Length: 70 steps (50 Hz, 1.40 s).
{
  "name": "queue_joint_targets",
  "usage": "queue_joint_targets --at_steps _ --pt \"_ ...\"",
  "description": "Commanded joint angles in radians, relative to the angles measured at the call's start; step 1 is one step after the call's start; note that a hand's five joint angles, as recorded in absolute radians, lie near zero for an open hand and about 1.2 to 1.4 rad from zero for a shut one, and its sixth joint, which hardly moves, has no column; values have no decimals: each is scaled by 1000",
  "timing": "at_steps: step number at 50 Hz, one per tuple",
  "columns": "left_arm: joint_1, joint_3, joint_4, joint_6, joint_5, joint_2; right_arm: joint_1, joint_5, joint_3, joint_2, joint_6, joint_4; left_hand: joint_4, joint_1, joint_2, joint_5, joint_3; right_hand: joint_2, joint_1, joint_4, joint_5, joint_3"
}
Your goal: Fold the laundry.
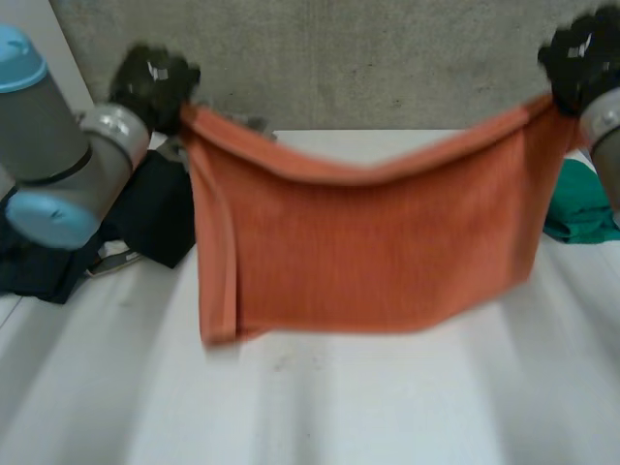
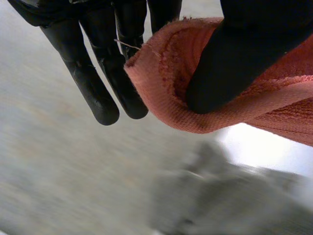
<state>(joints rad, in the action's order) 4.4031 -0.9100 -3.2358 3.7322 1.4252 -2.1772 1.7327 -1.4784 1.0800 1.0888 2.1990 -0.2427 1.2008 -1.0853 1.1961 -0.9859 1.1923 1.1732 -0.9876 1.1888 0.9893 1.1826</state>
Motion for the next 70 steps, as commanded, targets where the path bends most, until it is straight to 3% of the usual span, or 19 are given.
queue_joint_targets --at_steps 1,7,11,21,29,34,42,47,51,55,65,70 --pt "-10 273 -264 2 95 -79 11 -5 -185 -107 31 -467 195 -311 200 -236 204 223 -409 207 232 214" --pt "-21 270 -363 -6 116 -47 16 -10 -275 -130 93 -486 195 -311 200 -236 204 223 -409 207 232 214" --pt "-21 120 -364 -6 107 -7 16 -11 -204 -107 137 -468 195 -311 200 -236 204 223 -409 207 232 214" --pt "-13 -384 -374 -5 64 56 7 29 266 34 182 -422 195 -311 200 -236 204 223 -409 207 232 214" --pt "-5 -601 -365 3 61 4 1 134 562 36 186 -339 195 -311 200 -236 204 223 -409 207 232 214" --pt "-4 -690 -338 6 66 11 -13 144 632 36 188 -205 195 -311 200 -236 204 223 -409 207 232 214" --pt "35 -862 -164 6 67 238 -71 147 627 130 143 146 195 -311 200 -236 204 223 -409 207 232 214" --pt "44 -961 -7 21 67 387 -177 145 630 238 6 452 195 -311 200 -236 204 223 -409 207 232 214" --pt "79 -1061 202 153 72 490 -247 133 661 293 -161 632 195 -311 200 -236 204 223 -409 207 232 214" --pt "91 -1109 318 256 74 543 -314 109 692 322 -298 724 195 -311 200 -236 204 223 -409 207 232 214" --pt "85 -1089 300 284 74 567 -323 95 719 329 -308 657 195 -311 200 -236 204 223 -409 207 232 214" --pt "78 -1035 226 278 75 514 -306 107 684 316 -303 530 195 -311 200 -236 204 223 -409 207 232 214"
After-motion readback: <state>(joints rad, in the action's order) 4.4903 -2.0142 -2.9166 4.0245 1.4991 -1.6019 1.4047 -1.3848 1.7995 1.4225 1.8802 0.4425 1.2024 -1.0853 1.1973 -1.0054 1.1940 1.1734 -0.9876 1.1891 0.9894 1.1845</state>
